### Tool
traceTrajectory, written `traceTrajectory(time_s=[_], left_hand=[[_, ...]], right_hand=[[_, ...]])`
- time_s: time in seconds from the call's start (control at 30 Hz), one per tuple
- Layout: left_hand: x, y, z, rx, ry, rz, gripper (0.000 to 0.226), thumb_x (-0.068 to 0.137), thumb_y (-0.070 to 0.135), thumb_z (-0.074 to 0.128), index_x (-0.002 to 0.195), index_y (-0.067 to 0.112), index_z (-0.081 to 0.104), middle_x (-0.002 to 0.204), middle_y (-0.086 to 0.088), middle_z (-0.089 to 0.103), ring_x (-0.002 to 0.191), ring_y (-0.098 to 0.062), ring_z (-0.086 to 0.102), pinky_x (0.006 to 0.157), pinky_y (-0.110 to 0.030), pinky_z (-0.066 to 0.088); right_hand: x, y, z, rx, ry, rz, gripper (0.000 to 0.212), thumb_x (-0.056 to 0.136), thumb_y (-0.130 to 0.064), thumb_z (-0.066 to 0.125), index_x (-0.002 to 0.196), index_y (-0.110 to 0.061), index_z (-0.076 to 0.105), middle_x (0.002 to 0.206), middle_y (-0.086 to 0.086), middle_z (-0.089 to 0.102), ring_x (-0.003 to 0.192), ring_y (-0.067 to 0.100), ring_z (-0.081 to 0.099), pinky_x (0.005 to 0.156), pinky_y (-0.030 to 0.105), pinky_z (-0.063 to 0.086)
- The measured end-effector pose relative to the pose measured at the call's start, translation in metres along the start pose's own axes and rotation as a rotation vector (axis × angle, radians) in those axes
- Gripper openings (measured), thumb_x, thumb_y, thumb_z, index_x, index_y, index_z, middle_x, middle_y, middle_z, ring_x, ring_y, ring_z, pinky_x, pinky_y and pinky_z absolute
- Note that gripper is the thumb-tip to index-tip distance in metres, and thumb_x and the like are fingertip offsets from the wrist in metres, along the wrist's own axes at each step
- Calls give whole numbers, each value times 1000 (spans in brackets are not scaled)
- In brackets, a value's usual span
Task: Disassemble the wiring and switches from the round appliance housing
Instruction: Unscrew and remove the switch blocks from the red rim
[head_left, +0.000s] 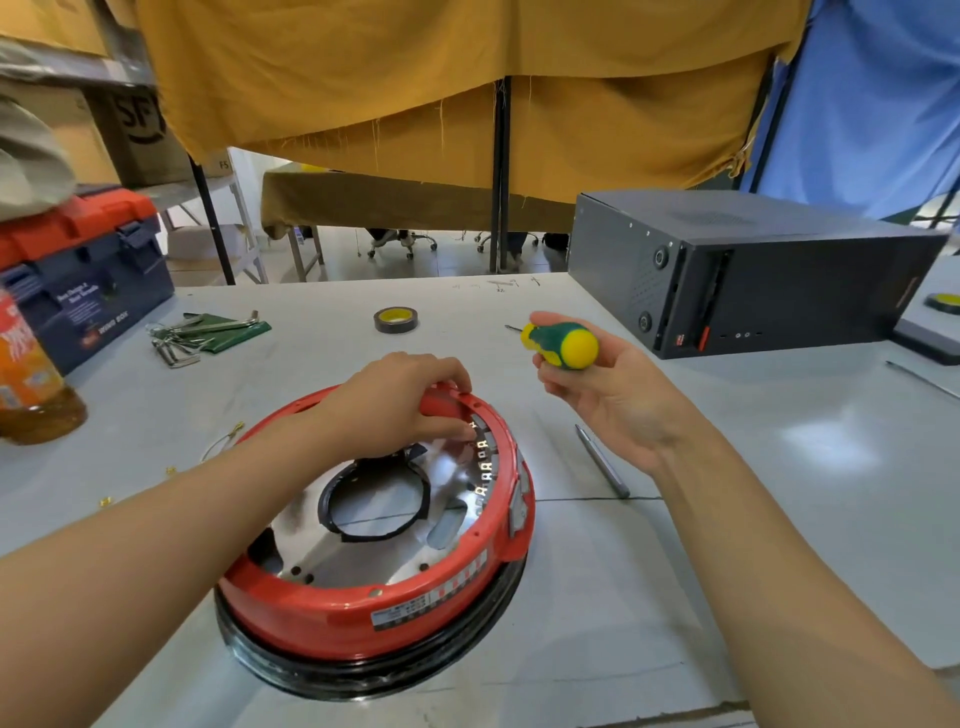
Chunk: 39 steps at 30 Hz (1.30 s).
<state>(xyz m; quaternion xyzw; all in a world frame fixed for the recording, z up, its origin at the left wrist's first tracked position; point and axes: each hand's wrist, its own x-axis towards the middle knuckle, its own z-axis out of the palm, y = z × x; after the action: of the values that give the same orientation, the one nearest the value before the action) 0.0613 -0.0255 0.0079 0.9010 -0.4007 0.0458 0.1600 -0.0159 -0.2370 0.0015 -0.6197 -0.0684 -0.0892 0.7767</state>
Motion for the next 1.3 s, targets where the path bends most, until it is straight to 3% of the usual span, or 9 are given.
traceTrajectory(time_s=[0.2,0.33,0.63,0.73,0.87,1.0,1.1,1.17,1.3], left_hand=[[-3,9,2,-92,33,-18,22,78,38,72,86,27,54,83,11,61,79,-11,57,67,-27,42],[-5,14,8,-151,47,-52,11,79,34,72,75,26,66,120,3,60,101,-5,53,82,-20,38],[-8,14,13,-184,42,-24,13,84,25,68,73,17,69,128,-6,59,131,-6,40,94,-10,29],[-9,15,12,-211,28,-21,14,84,21,68,71,17,67,125,-8,62,128,1,37,93,8,12],[-10,16,11,-205,25,-7,13,83,20,68,72,14,70,125,-6,62,115,16,30,90,9,13],[-10,15,12,-184,38,-25,13,82,25,68,73,16,71,132,0,57,123,10,37,103,-23,30],[-9,12,12,-229,33,-18,10,82,24,70,74,17,72,128,4,59,104,29,34,91,-3,29],[-8,11,12,-238,33,-27,7,82,21,69,76,17,72,127,5,59,100,29,36,81,7,24],[-7,8,11,-272,36,-62,4,84,18,65,81,21,64,126,7,59,106,13,48,87,-2,35]], right_hand=[[5,-3,11,-231,214,-126,23,90,-21,63,113,-17,61,60,-3,49,52,7,43,50,15,38],[9,-6,15,-346,337,-296,7,94,-27,59,93,-19,61,55,-1,42,50,8,37,51,19,35],[25,-8,21,-469,462,-519,15,93,-30,59,88,-16,60,73,7,65,65,14,58,60,15,45],[32,-12,25,-458,472,-541,15,95,-31,56,91,-17,57,73,-1,60,66,9,55,59,15,44],[40,-22,30,-384,501,-586,14,95,-30,55,93,-17,53,74,1,58,67,21,66,53,16,45],[48,-27,32,-353,502,-575,23,95,-30,56,103,-8,55,82,8,60,71,27,67,46,11,42],[46,-26,27,-302,483,-502,18,93,-31,59,92,-14,58,70,5,58,65,29,61,43,12,40],[44,-29,20,-302,445,-407,20,93,-34,60,85,-15,58,59,-1,58,54,20,56,41,17,41],[40,-38,4,-268,322,-271,13,94,-22,59,90,-10,59,65,4,62,47,11,53,43,24,47]])
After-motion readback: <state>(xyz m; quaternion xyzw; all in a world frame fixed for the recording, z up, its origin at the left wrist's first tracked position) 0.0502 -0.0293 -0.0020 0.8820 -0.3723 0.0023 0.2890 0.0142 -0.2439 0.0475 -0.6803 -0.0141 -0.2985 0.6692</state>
